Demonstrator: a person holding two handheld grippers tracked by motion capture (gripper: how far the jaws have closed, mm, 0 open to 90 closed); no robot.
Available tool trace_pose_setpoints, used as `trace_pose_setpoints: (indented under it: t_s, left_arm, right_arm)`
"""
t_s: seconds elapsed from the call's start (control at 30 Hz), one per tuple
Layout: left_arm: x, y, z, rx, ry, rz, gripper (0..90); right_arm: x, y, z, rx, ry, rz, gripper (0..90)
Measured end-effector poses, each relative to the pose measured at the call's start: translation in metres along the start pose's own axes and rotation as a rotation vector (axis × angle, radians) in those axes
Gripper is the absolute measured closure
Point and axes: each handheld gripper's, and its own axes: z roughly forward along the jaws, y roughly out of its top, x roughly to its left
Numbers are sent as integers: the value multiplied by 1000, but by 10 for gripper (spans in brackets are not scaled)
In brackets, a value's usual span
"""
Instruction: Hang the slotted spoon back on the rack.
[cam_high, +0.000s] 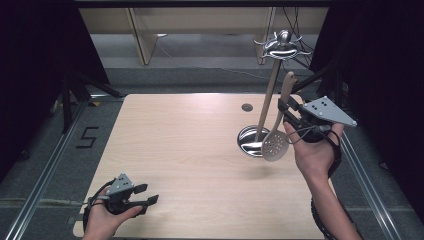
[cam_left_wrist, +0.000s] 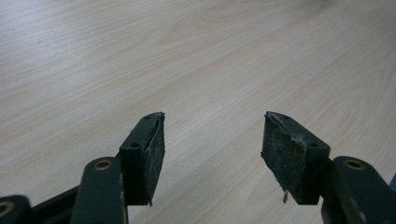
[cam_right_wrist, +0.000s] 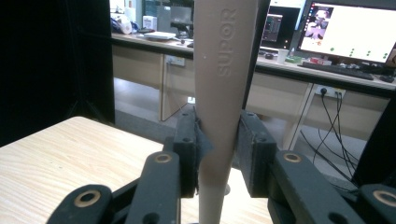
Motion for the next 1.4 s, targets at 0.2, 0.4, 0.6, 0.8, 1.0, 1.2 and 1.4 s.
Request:
trace_pose_setpoints:
  t_s: [0.2, 0.4, 0.6, 0.8, 1.0, 1.2, 1.4]
  left_arm:
    - [0, 0, 0, -3, -1, -3, 387]
    - [0, 0, 0, -2, -1, -1, 386]
    - [0, 0, 0, -1, -1, 1, 386]
    - [1, -1, 0, -9, -2, 2, 386]
    - [0, 0, 0, 2, -2, 6, 386]
    - [0, 0, 0, -2, -4, 2, 386]
    - [0, 0, 0, -4, -3, -1, 386]
  right_arm:
    - [0, 3, 3, 1, -14, 3, 716]
    - [-2, 5, 5, 5, -14, 5, 716]
    - [-4, 8, 8, 7, -11, 1, 717]
    - [-6, 9, 11, 12, -16, 3, 717]
    - [-6, 12, 14, 17, -23, 13, 716]
    - [-8, 15, 19, 30, -36, 6, 716]
    - [-10, 16, 23, 42, -48, 11, 716]
